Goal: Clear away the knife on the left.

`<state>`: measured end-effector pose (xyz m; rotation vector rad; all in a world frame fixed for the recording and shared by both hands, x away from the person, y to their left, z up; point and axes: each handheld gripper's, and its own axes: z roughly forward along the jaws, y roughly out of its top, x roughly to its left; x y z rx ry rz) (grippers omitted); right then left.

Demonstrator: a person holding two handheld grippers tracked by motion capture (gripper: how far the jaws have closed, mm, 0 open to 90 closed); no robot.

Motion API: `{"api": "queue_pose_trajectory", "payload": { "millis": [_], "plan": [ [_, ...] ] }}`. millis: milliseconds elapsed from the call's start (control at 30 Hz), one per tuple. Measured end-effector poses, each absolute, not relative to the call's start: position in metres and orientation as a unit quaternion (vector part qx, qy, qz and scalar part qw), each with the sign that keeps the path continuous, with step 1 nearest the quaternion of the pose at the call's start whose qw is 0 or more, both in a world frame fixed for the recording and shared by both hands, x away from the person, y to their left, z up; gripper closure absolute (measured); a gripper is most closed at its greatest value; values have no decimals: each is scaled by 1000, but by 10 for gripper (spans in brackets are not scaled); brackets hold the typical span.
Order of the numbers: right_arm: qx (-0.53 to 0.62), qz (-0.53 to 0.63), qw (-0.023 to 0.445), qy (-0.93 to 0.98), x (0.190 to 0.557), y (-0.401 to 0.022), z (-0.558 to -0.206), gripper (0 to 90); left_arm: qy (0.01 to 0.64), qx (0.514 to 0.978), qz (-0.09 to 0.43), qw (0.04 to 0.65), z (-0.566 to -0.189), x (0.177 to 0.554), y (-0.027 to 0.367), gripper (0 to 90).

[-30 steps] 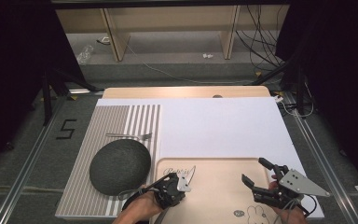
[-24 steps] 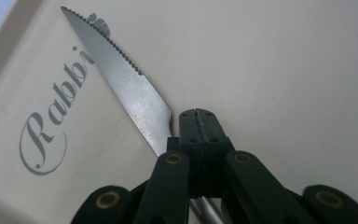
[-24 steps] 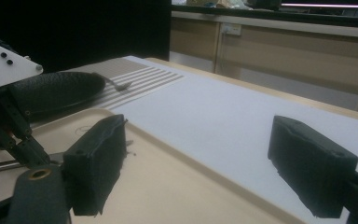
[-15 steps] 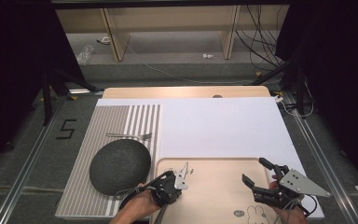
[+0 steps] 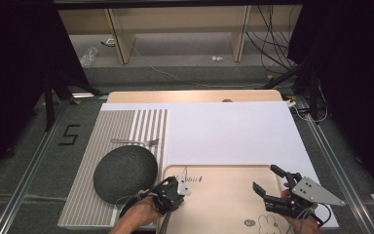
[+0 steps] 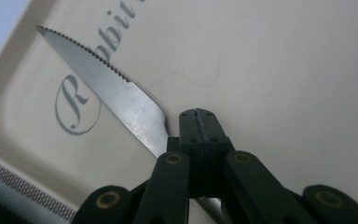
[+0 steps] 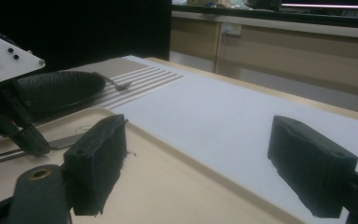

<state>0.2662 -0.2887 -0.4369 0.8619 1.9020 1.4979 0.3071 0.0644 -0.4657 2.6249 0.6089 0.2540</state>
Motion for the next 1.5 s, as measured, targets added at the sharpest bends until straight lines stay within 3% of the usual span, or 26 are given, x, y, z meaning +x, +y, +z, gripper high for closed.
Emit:
{"api": "queue_pose_trajectory", "payload": {
  "millis": [633,767,800,867,933,1133,1500],
  "plan": [
    [323,559,282,710,266,-289,-437,203,244,945,74,205,-464,311,84,883],
    [323,560,282,709,266,-289,-437,203,257,941,59,214,-459,313,86,730],
    [323,560,282,709,266,-289,-436,203,258,939,57,219,-457,313,86,631],
    [323,560,282,708,266,-289,-437,203,266,933,63,233,-454,314,87,583],
    [323,559,282,709,266,-289,-437,203,267,930,74,242,-451,315,88,430],
    [322,559,282,710,266,-289,-437,202,272,921,92,262,-440,317,93,320],
    [324,562,280,708,266,-290,-437,202,310,896,121,292,-425,326,114,292]
  ]
}}
